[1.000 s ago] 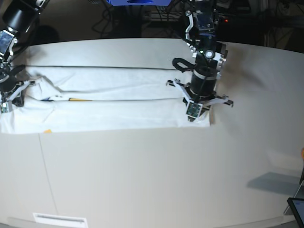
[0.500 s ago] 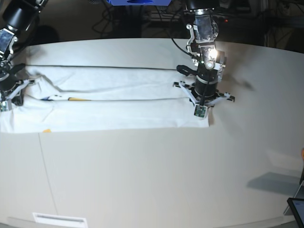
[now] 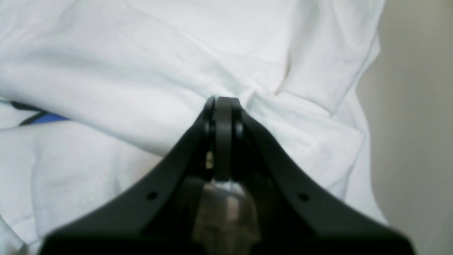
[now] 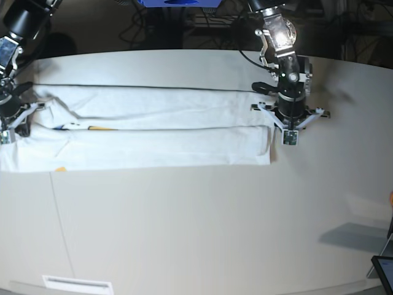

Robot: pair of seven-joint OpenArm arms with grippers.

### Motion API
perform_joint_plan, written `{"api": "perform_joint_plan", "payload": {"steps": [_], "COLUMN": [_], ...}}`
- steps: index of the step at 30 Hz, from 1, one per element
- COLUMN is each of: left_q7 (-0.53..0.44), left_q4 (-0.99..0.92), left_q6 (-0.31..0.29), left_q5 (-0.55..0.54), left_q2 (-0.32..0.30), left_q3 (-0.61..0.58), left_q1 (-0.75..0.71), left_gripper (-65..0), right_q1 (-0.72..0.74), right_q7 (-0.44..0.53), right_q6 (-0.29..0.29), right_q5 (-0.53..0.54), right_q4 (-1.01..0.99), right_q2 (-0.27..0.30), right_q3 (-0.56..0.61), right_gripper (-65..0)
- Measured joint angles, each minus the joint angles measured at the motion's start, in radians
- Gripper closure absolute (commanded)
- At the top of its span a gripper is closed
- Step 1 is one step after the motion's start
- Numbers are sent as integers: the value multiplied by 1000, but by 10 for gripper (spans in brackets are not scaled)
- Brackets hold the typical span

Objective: Fold the T-shirt properly
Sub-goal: 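Raise the left gripper and move it to the strip's end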

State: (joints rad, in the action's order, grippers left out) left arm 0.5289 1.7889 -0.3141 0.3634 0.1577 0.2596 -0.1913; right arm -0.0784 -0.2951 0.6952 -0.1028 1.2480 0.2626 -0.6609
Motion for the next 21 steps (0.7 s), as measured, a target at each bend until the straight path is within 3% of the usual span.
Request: {"api": "perform_joint_plan", "payload": {"steps": [2, 5, 7, 9, 11, 13, 19, 21], "left_q7": [0, -8, 102, 225, 303, 367, 544, 553], "left_q4": [107, 245, 238, 220, 222, 222, 221, 192], "left_q6": [-14, -87, -112, -169, -276, -345, -372, -375], "left_q5": [2, -1, -8, -28, -145, -304, -753, -940], "left_q2": [-1, -2, 0, 2, -6, -24, -142, -186], "left_q3": [-1, -3, -3, 18, 74, 159, 407, 463], "left_q1": [-20, -52, -51, -49, -44, -30, -16, -21], "left_gripper": [0, 0, 0, -54, -158, -275, -549, -620], "right_q1": [-1, -2, -3, -3, -3, -3, -3, -3], "right_q7": [0, 4, 4, 4, 4, 5, 24, 27], "right_q6": [0, 0, 0, 0, 0, 1, 0, 0], "right_q5": [0, 0, 0, 0, 0, -4, -42, -45], "right_q4": [0, 0, 0, 0, 0, 0, 0, 0], "right_q2": [0, 0, 0, 0, 0, 0, -5, -6], "right_q3": [0, 0, 0, 0, 0, 0, -1, -1], "right_gripper": [-3, -3, -3, -3, -3, -3, -3, -3]}}
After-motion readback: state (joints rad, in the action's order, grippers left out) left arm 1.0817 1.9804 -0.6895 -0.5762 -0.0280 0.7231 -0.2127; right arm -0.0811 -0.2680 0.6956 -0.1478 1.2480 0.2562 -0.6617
